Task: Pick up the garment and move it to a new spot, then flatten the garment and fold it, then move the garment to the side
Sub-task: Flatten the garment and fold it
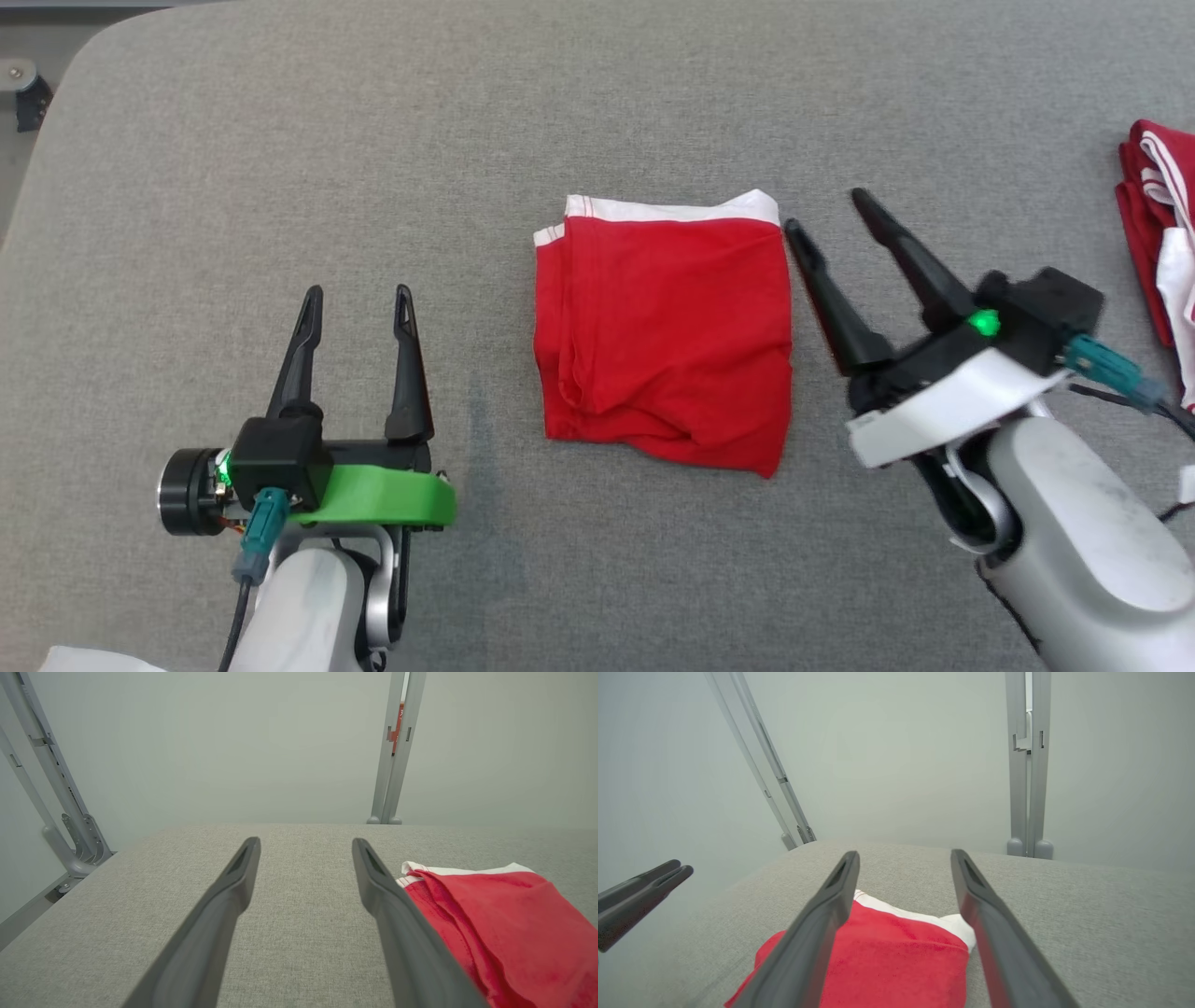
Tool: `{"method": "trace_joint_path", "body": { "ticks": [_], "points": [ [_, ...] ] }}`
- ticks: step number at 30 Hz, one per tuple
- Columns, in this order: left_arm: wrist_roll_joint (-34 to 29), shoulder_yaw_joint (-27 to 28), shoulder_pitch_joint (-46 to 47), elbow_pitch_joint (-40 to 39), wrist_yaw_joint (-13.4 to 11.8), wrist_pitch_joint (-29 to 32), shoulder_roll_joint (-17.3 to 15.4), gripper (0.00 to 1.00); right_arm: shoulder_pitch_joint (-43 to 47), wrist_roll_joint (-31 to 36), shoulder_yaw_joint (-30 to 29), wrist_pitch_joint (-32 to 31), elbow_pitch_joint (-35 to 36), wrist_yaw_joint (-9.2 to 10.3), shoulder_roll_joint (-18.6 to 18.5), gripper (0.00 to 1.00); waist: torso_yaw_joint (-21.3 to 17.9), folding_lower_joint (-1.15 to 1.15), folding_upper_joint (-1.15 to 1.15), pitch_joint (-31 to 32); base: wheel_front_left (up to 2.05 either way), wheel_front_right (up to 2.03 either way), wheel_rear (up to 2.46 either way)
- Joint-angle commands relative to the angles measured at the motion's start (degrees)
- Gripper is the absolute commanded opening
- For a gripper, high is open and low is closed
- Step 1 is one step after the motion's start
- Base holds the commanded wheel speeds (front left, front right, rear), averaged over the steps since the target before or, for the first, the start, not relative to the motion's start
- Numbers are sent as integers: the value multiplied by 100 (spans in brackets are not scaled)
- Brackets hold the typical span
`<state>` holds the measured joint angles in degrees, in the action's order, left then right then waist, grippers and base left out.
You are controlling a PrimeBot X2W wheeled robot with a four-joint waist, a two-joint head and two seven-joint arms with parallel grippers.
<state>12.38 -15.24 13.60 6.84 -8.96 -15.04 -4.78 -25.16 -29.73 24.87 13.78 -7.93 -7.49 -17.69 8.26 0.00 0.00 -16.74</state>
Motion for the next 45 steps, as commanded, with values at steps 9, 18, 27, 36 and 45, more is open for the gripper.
{"method": "trace_joint_path", "body": {
  "ticks": [9, 18, 27, 36, 45],
  "points": [
    [-28, 142, -251, -49, -77, 15, -292, 100, 1535, 699, -2021, -69, 689, 2, 22, 100, -541, 0, 0, 373, 0, 0, 0],
    [23, 170, -858, -48, -118, 178, -555, 100, 2530, 1074, -2521, -452, 1195, 2, 474, 100, -782, 0, 0, 989, 0, 0, 0],
    [98, 137, -1458, -141, -165, 323, -677, 100, 3070, 1268, -2559, -816, 1566, 2, 735, 100, -881, 0, 0, 1498, 0, 0, 0],
    [189, 153, -1647, -198, -229, 316, -687, 100, 3316, 1342, -2496, -1047, 1725, 2, 797, 100, -884, 0, 0, 1709, 0, 0, 0],
    [211, 143, -1570, -174, -268, 305, -723, 100, 3300, 1325, -2495, -1104, 1741, 2, 772, 100, -902, 0, 0, 1709, 0, 0, 0]
  ]
}}
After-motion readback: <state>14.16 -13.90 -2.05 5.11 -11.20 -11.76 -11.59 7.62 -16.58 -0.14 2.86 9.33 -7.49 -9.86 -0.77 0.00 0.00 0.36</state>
